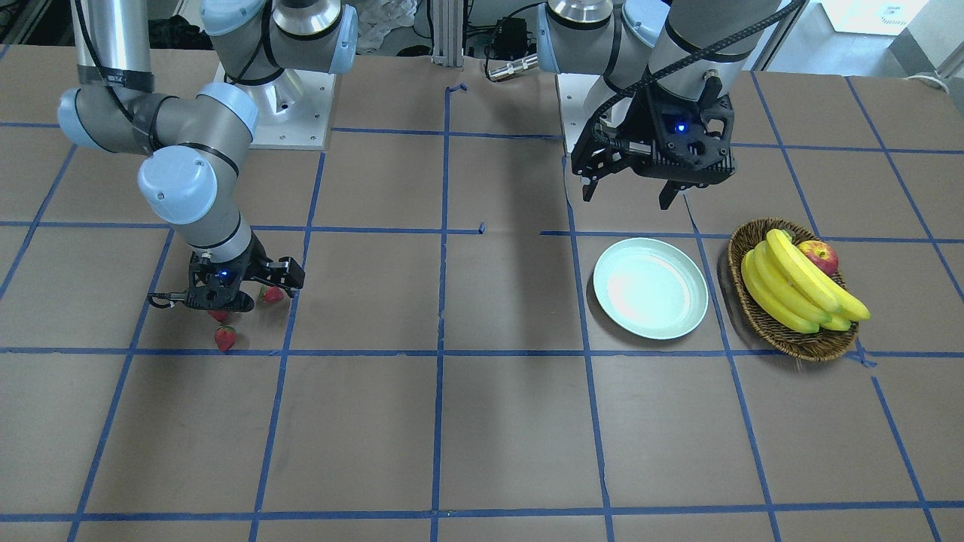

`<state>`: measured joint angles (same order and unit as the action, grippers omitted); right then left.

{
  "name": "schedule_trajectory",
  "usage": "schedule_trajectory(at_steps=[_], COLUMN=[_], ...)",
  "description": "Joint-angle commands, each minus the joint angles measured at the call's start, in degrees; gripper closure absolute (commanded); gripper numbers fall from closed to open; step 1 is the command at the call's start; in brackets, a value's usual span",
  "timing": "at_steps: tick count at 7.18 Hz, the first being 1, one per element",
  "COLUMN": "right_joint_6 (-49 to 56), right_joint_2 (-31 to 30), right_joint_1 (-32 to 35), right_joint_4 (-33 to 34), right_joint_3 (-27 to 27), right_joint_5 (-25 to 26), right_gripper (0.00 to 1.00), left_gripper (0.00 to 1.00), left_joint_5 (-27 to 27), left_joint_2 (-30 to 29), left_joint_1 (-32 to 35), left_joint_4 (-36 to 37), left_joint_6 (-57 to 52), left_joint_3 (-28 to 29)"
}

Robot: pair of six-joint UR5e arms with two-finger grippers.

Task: Collect all strawberries into plate
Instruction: 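Lower the right gripper onto a strawberry and close on it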

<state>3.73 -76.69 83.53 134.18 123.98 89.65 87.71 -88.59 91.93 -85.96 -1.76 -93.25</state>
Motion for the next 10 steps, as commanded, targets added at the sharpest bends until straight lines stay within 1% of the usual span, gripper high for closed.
schedule_trajectory(at_steps=[1,2,3,4,5,7,8,9,10], right_joint_6=[0.05,0.05,0.05,-0.03,-0.21,-5.54,-10.01,-18.67,-24.41], right_joint_2=[1.02,1.02,0.93,0.76,0.32,0.84,0.84,1.28,2.59], right_joint_1=[0.15,0.15,0.15,0.32,1.28,7.32,10.83,15.48,20.49], right_joint_4=[1.00,0.91,0.91,0.82,0.99,1.35,1.17,0.65,1.17], right_joint_3=[0.04,0.04,0.04,-0.05,-0.75,-5.30,-7.33,-9.43,-10.59], right_joint_5=[0.09,0.18,0.09,0.18,0.09,0.00,-1.04,-4.97,-5.35], right_gripper=[0.36,0.56,0.88,1.00,1.00,1.00,1.00,1.00,1.00], left_gripper=[0.00,0.00,0.00,0.00,0.00,0.00,0.00,0.00,0.00], left_joint_5=[0.00,0.00,0.00,0.00,0.09,0.09,0.09,0.09,0.09], left_joint_2=[0.00,0.00,0.00,0.00,0.00,0.00,0.00,0.00,0.00], left_joint_1=[0.00,0.00,0.00,-0.09,0.00,0.00,0.00,0.00,0.00], left_joint_4=[0.00,0.00,0.00,0.00,0.00,0.00,0.00,0.00,0.00], left_joint_6=[0.00,0.00,0.00,0.09,0.00,-0.09,0.00,-0.09,-0.09], left_joint_3=[0.00,0.00,0.00,0.00,0.00,0.09,0.09,0.00,0.09])
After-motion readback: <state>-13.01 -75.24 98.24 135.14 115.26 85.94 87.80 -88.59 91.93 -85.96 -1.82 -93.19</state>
